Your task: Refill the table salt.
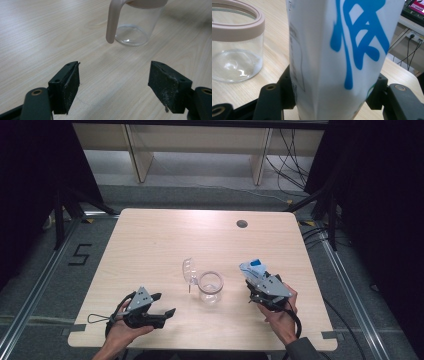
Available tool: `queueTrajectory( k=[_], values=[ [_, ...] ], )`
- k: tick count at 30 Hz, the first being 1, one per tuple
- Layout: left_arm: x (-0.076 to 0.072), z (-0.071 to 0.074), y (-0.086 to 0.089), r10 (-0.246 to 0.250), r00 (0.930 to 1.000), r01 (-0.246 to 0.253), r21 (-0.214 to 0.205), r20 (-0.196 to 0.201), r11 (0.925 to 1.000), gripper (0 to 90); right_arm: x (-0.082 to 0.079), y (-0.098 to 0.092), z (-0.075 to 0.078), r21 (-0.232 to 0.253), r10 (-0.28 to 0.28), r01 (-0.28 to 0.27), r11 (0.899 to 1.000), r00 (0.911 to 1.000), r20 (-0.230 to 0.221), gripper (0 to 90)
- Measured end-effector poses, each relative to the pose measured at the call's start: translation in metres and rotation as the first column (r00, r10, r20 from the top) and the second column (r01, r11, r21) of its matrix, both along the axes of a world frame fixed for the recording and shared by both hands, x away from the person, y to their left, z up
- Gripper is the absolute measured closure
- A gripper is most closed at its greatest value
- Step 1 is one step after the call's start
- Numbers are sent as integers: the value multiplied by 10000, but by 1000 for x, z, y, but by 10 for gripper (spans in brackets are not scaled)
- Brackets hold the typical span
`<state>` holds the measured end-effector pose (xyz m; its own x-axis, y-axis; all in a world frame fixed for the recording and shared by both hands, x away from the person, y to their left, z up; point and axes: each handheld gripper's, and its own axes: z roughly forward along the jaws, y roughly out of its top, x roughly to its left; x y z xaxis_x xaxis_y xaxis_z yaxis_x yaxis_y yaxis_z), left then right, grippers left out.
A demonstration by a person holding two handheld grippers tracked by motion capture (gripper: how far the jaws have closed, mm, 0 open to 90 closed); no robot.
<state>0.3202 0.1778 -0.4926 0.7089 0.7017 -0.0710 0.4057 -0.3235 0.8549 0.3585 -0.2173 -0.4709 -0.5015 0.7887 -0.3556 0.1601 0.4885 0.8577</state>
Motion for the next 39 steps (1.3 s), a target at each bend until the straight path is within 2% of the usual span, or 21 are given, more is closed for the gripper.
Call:
queueTrajectory(
  k=[2, 3, 7, 12, 19, 26, 27, 28, 31, 32, 34, 35, 36, 39],
  values=[
    [-1, -1, 0, 80, 9999, -80, -93, -64, 9999, 247, 0, 1, 0, -126, 2, -1, 9999, 10000, 77, 421],
    [-1, 0, 1, 45, 10000, -45, 80, -82, 10000, 247, 0, 1, 0, -125, 19, -18, 9999, 10000, 76, 421],
    [-4, -1, 6, 192, 9996, -193, -78, -210, 9998, 247, 0, 3, 2, -426, -7, 12, 9991, 9999, 133, 421],
    [-5, -1, 11, 198, 9998, -198, 30, -85, 9998, 246, -1, 6, 2, -837, 11, 17, 9965, 9995, 328, 422],
    [-5, -2, 9, 162, 9998, -162, -20, -101, 9999, 245, -2, 9, 3, -1010, 0, 33, 9949, 9995, 322, 424],
    [-5, -2, 9, 157, 9998, -156, 20, -115, 9999, 244, -2, 9, 5, -1333, -7, 81, 9910, 9984, 558, 425],
    [-5, -2, 9, 147, 9998, -147, 27, -107, 9999, 244, -3, 10, 5, -1337, -38, 100, 9910, 9989, 463, 425],
    [-5, -2, 9, 138, 9998, -137, 37, -105, 9999, 244, -3, 10, 5, -1560, 5, 98, 9877, 9978, 663, 425],
    [-5, -2, 8, 190, 9997, -189, 82, -122, 9998, 243, -3, 12, 7, -1923, 27, 140, 9812, 9963, 861, 425],
    [-5, -2, 8, 178, 9998, -177, 82, -109, 9998, 242, -5, 13, 7, -1826, -26, 176, 9830, 9966, 819, 425],
    [-5, -2, 8, 160, 9998, -159, 114, -98, 9998, 242, -5, 14, 7, -2175, 38, 182, 9759, 9950, 1001, 427],
    [-5, -3, 7, 211, 9997, -212, -50, -157, 9998, 242, -5, 15, 7, -2268, 96, 146, 9738, 9944, 1050, 427],
    [-6, -2, 7, 242, 9996, -241, 52, -158, 9997, 242, -5, 15, 7, -2141, 57, 157, 9767, 9951, 992, 427],
    [-5, -3, 7, 192, 9997, -192, -34, -156, 9998, 242, -6, 17, 7, -2483, 139, 158, 9686, 9930, 1173, 429]
  ],
)
